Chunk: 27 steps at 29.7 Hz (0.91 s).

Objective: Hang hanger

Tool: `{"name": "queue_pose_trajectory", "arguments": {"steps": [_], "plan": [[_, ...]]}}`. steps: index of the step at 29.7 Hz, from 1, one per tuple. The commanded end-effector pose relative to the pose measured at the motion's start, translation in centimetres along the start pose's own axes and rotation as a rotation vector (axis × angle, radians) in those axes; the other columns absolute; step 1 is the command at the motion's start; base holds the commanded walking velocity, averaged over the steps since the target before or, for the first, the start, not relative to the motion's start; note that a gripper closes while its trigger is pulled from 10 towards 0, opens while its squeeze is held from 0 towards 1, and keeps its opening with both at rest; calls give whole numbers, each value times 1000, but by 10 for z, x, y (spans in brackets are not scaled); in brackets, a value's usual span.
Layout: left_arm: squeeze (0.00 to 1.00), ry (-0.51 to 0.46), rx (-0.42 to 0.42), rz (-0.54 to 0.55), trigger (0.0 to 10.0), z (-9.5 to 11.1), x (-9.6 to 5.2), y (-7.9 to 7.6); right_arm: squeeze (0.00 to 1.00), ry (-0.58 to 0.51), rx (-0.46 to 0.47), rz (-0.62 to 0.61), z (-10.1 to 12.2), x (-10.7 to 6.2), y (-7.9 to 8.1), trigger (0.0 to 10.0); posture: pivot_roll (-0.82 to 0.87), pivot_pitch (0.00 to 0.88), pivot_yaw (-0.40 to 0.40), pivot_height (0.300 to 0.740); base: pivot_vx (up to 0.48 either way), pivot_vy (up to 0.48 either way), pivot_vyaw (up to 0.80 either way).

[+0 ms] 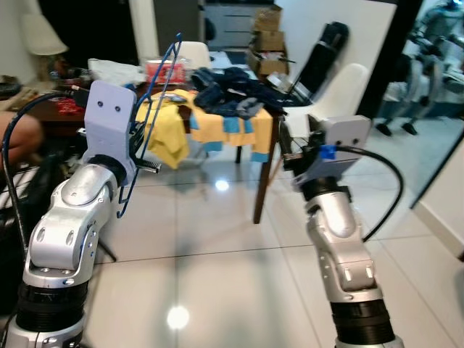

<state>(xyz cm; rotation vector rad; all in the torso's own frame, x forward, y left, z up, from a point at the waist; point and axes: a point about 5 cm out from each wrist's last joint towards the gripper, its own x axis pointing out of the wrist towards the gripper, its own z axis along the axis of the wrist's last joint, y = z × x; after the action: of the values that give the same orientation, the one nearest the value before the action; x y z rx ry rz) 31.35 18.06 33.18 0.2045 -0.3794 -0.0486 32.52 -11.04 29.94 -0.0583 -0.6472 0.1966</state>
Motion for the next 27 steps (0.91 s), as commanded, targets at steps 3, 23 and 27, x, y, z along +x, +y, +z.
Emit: {"name": "queue_pose_trajectory", "arguments": {"steps": [3, 23, 27], "plan": [[0, 0, -2, -18, 10000, -1, 0, -6, 0, -8, -23, 0, 2, -1, -3, 10000, 39, 158, -26, 740, 0, 0, 794], [0, 18, -7, -42, 10000, -7, -2, -13, 0, 6, -21, 43, -2, -3, 3, 10000, 38, 145, -27, 740, 0, 0, 794], [0, 19, -7, -43, 10000, -7, -1, -14, 0, 8, -21, 49, -3, -4, 4, 10000, 38, 144, -27, 740, 0, 0, 794]]}}
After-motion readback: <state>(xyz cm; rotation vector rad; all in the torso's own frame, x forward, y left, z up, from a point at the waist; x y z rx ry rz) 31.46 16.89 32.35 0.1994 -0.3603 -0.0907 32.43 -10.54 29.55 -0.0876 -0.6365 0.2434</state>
